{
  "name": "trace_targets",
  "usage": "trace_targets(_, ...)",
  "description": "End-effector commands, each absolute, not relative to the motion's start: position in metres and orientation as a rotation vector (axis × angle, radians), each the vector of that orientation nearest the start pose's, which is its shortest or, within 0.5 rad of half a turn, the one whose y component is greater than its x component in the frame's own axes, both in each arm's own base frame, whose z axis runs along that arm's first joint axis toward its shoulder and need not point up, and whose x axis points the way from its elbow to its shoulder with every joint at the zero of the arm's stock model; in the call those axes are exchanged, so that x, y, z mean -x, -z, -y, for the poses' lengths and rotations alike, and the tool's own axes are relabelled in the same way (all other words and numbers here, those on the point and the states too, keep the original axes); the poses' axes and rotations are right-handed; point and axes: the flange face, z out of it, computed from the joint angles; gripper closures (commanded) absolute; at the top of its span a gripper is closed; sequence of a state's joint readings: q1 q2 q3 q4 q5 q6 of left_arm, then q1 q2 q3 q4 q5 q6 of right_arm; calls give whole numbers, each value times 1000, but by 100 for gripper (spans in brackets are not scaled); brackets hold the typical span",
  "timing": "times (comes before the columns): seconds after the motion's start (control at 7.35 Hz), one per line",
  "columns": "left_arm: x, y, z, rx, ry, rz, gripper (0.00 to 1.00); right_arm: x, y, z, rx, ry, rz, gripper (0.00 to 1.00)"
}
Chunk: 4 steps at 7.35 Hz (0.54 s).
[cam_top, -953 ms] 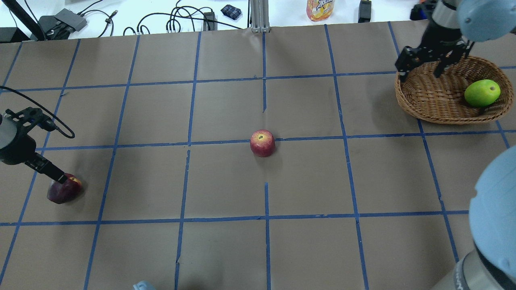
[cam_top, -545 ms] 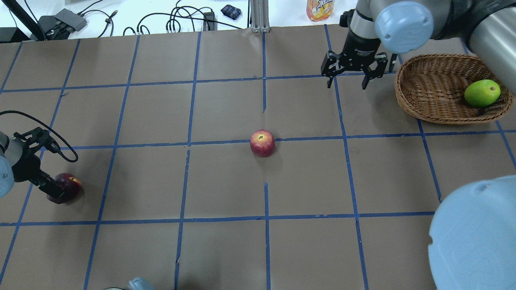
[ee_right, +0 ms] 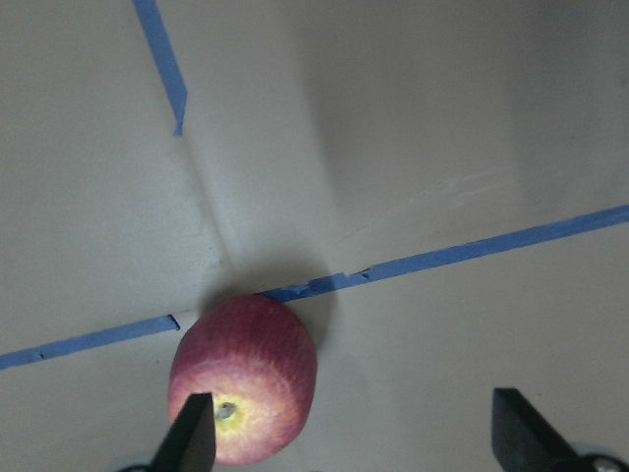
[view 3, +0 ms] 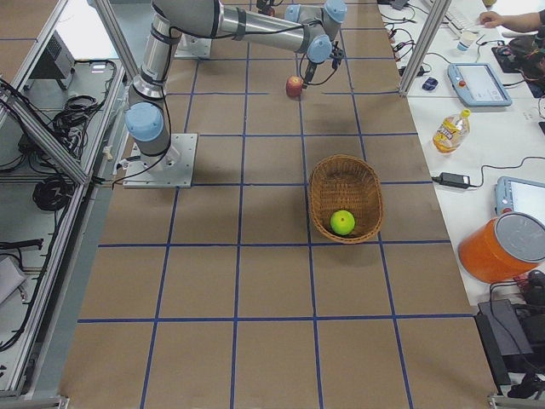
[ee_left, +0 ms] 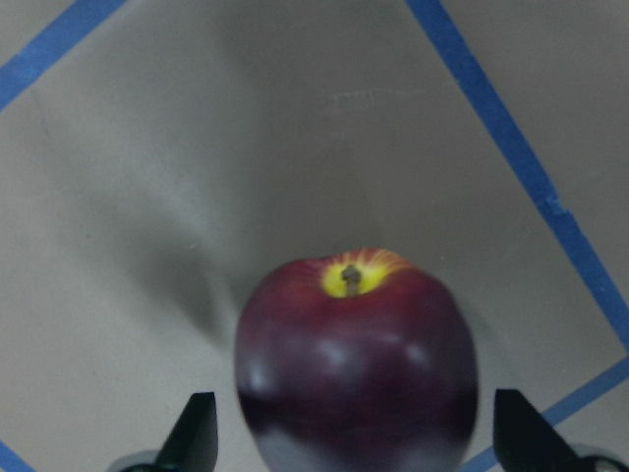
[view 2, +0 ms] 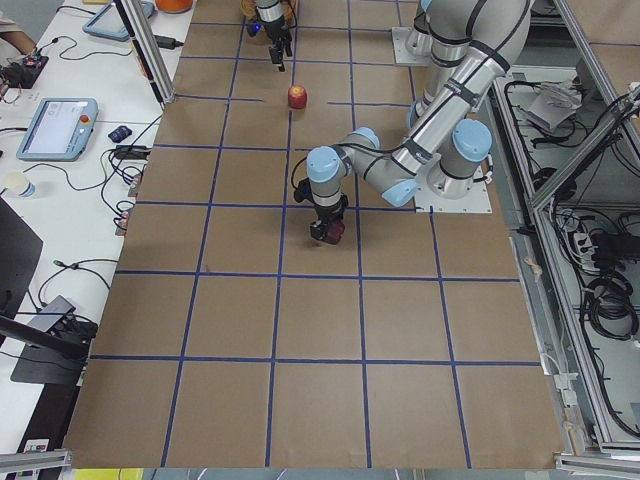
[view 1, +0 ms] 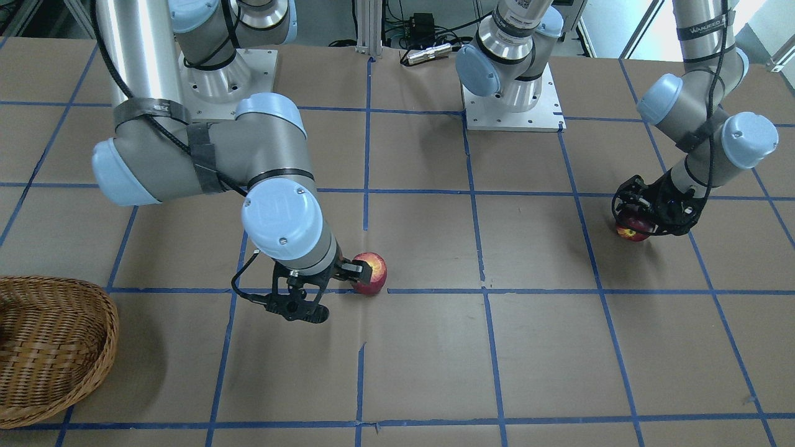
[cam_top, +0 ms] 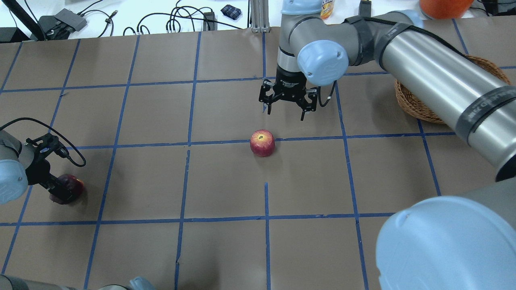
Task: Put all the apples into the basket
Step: 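Grasp dark red apple with left while right grasps bright red apple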
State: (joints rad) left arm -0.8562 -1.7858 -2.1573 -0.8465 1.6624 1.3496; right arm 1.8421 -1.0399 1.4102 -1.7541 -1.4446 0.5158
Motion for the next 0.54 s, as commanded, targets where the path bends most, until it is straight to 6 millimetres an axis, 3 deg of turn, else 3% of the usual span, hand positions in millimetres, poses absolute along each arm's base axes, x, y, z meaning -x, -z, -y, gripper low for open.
trace_targets(0.0,-207,-184,431,-961,-174,-2994,46,-357,-243,582,-369,-382,-3068,0)
trace_targets(0.14,-206,-186,434,-916,-157,-3006,58,-359,-236,583,-363,-388,-3072,0)
trace_targets(0.27,-205,-197,440,-844,-157,-3008,62,-363,-231,583,-362,-401,-3048,0)
trace_targets(0.41,-188,-216,455,-794,-174,-3029,62,-364,-222,584,-363,-421,-3048,0)
